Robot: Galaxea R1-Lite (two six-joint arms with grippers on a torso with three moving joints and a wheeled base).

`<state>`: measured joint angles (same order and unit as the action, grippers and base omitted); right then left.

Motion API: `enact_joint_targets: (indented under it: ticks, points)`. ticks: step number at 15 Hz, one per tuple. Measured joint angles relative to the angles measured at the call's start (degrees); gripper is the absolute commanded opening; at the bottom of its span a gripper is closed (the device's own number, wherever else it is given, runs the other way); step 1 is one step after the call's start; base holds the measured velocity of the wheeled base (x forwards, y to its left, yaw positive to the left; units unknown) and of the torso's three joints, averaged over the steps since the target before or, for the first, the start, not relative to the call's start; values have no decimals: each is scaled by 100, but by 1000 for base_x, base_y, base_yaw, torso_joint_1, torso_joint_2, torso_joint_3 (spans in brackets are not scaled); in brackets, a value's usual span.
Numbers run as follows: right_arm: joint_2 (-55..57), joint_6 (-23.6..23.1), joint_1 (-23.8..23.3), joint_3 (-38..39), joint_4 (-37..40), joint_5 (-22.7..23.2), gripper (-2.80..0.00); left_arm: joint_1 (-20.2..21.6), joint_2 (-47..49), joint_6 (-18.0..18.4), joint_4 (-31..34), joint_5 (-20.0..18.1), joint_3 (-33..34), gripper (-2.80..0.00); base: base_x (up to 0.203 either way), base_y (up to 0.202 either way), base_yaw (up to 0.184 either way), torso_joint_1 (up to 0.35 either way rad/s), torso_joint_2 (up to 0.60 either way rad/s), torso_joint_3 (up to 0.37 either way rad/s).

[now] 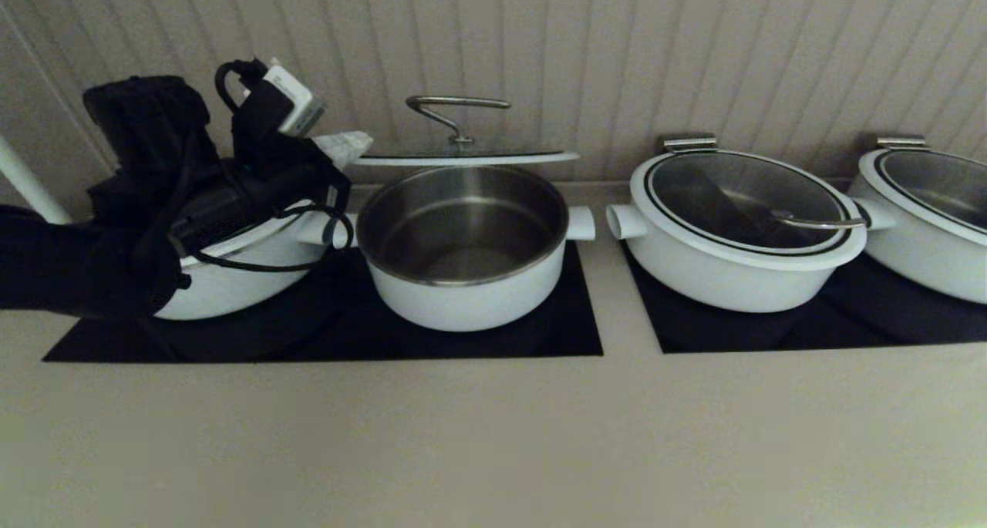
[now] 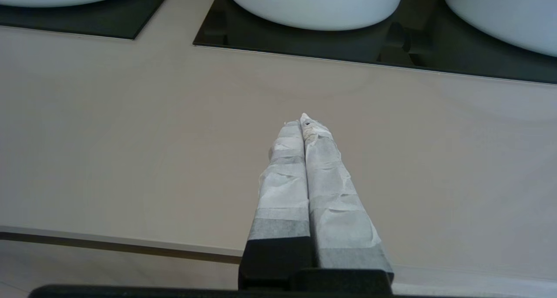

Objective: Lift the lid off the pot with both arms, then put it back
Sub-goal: Close the pot lid

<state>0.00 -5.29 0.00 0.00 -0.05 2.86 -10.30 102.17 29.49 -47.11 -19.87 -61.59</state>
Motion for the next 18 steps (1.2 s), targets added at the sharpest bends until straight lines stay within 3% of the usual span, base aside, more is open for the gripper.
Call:
enact_joint_targets:
  ticks: [7,18]
  points:
    - [0,0,0,0,-2,-2,-280,-13,46,-13,-560,2,774,-280,0,0,0,0,0,0]
    - [0,-2,0,0,-2,-2,-280,-17,389,-13,-1121,2,1355,-280,0,0,0,0,0,0]
